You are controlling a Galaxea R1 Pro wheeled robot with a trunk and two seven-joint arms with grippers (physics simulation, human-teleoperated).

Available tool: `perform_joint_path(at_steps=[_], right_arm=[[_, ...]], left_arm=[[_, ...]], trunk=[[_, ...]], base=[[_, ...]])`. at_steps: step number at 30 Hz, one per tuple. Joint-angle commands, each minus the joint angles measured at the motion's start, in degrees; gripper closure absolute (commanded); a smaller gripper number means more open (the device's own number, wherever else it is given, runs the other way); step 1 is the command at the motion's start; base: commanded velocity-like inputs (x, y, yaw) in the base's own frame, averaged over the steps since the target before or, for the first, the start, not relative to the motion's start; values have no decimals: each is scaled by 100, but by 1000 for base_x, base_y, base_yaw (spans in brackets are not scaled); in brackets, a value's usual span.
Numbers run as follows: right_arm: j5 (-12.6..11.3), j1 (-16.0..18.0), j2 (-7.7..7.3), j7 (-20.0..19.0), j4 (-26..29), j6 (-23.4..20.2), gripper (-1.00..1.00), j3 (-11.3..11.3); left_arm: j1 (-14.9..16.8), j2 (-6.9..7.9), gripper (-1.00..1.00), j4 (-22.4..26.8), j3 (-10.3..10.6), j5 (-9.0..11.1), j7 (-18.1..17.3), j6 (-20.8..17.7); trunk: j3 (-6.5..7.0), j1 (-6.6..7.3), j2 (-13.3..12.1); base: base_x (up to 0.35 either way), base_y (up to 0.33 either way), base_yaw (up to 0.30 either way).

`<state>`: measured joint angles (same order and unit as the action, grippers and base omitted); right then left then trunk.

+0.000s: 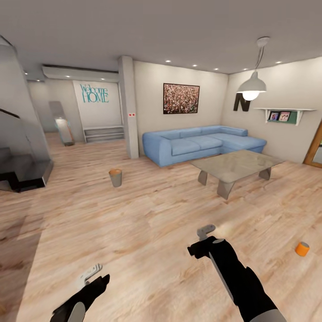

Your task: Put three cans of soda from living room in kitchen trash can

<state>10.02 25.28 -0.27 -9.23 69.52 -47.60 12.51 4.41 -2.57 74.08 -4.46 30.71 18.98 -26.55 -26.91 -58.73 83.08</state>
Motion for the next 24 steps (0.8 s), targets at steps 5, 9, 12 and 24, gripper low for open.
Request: perform_joint_path(at_steps=[5, 9, 12, 24], right_arm=[[6, -4, 0, -4, 0, 1, -100, 11], [-3, -4, 1, -13, 0, -19, -100, 9], [0, -11, 1, -17, 6, -27, -100, 10], [9, -15, 1, -10, -7, -15, -100, -10]], left_arm=[[-1, 10, -100, -7, -19, -3, 12, 4], [-3, 19, -100, -17, -26, -10, 17, 8], [-2, 19, -100, -74, -31, -11, 18, 9], [-2, 33, -100, -239, -30, -4, 19, 1]], trunk=[[0, 0, 0], [0, 0, 0], [0, 0, 0], [0, 0, 0]], base=[[349, 0, 0], [349, 0, 0], [349, 0, 4], [349, 0, 222]])
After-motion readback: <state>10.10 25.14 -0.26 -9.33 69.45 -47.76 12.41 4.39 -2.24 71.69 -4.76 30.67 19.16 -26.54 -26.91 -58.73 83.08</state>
